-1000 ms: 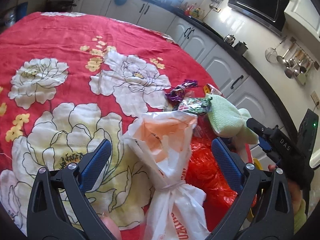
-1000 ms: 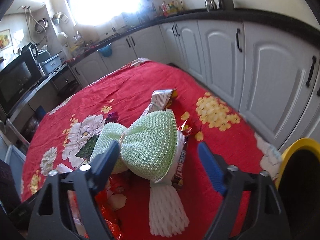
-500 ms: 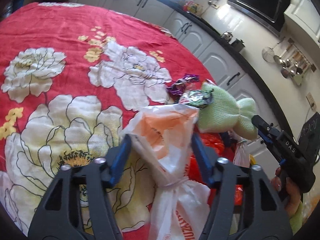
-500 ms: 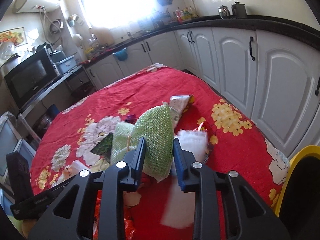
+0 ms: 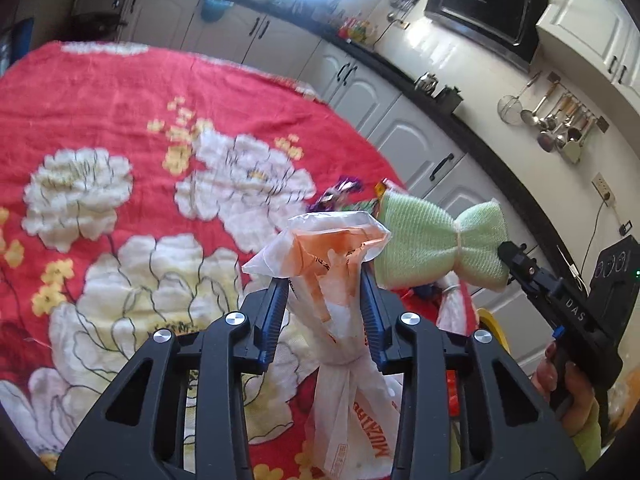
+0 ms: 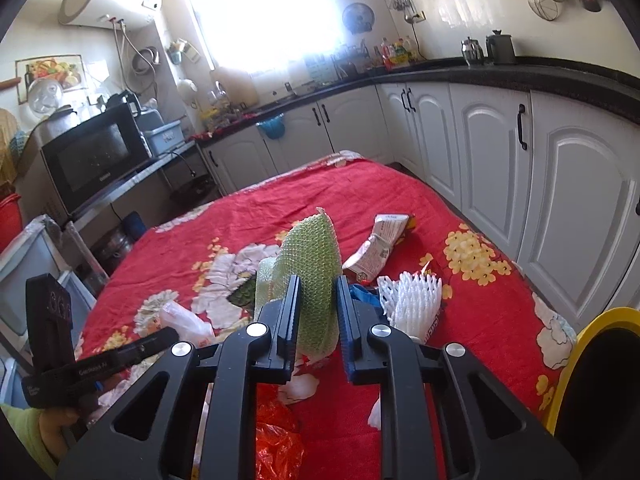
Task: Collect trash
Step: 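Drop the mesh sleeve into the bin with the right gripper while the left holds the bag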
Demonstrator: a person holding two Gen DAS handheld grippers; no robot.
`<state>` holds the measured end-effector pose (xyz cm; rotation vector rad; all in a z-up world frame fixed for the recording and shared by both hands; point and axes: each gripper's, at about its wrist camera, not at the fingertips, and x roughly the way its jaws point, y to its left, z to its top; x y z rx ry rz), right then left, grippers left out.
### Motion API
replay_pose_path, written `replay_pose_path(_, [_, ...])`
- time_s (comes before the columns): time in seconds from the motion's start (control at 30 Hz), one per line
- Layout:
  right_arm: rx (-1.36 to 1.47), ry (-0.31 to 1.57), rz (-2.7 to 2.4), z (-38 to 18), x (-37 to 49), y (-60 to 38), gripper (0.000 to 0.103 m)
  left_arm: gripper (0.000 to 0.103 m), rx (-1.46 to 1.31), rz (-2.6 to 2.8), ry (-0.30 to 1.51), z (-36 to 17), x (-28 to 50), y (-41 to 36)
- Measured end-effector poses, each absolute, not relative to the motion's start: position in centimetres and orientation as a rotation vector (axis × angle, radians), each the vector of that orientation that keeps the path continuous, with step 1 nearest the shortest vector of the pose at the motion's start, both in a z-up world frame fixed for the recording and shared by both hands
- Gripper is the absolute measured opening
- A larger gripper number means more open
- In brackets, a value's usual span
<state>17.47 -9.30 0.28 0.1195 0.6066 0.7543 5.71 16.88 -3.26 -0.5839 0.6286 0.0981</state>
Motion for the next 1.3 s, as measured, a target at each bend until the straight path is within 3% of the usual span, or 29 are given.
replay_pose_path(0.57, [0.161,0.493,0.647,3.1,16.1,-16.2,0.017,0.027,-0.437,0.014,0.471,3.8,7.0,11.5])
replay_pose_path(1.3, [0.237,0.468,0.417,2.8,14.8,-29.3,0.016,0.027,-0.335,-0.213,0.423,5.5,12.6,-2.5])
